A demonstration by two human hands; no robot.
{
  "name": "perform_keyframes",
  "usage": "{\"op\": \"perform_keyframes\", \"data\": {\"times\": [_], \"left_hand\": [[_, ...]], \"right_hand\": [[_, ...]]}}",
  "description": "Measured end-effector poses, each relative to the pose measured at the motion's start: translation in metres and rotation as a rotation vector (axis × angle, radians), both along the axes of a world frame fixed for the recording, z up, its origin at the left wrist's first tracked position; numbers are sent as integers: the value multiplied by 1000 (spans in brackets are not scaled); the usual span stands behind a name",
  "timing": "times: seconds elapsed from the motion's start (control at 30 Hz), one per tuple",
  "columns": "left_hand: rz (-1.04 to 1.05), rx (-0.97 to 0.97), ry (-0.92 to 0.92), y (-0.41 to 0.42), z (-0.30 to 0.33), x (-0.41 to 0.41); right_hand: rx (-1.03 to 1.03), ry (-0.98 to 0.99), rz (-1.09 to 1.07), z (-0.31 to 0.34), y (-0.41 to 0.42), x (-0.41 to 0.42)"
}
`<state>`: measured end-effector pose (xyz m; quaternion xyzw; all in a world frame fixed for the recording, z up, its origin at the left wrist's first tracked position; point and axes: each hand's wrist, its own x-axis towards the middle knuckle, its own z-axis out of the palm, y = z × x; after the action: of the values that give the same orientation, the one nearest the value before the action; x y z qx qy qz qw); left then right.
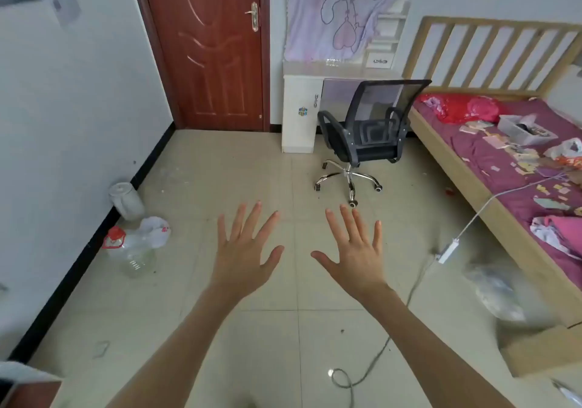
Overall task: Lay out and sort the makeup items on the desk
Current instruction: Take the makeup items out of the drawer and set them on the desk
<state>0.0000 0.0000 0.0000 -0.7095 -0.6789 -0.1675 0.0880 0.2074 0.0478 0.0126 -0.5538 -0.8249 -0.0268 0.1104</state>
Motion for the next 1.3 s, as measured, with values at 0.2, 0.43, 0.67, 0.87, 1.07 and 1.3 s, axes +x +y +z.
{"op": "perform_keyframes", "data": {"times": [0.2,0.43,0.67,0.87,1.07,1.3], "left_hand": [[36,-51,-52,54,-44,-24],[64,-128,-105,179,-54,-77],[48,-161,-143,292,-41,-114],[69,-200,-162,385,-49,-138],[91,-196,-136,515,-46,-149],[84,-201,-121,655,-36,-152]], "right_hand": [[-106,-15,14,-38,60,-14],[-184,27,-6,-41,179,-65],[-187,54,-28,-25,294,-104],[-225,33,-35,-35,393,-127],[-179,14,-11,-38,522,-139],[-121,-18,8,-36,671,-155]]}}
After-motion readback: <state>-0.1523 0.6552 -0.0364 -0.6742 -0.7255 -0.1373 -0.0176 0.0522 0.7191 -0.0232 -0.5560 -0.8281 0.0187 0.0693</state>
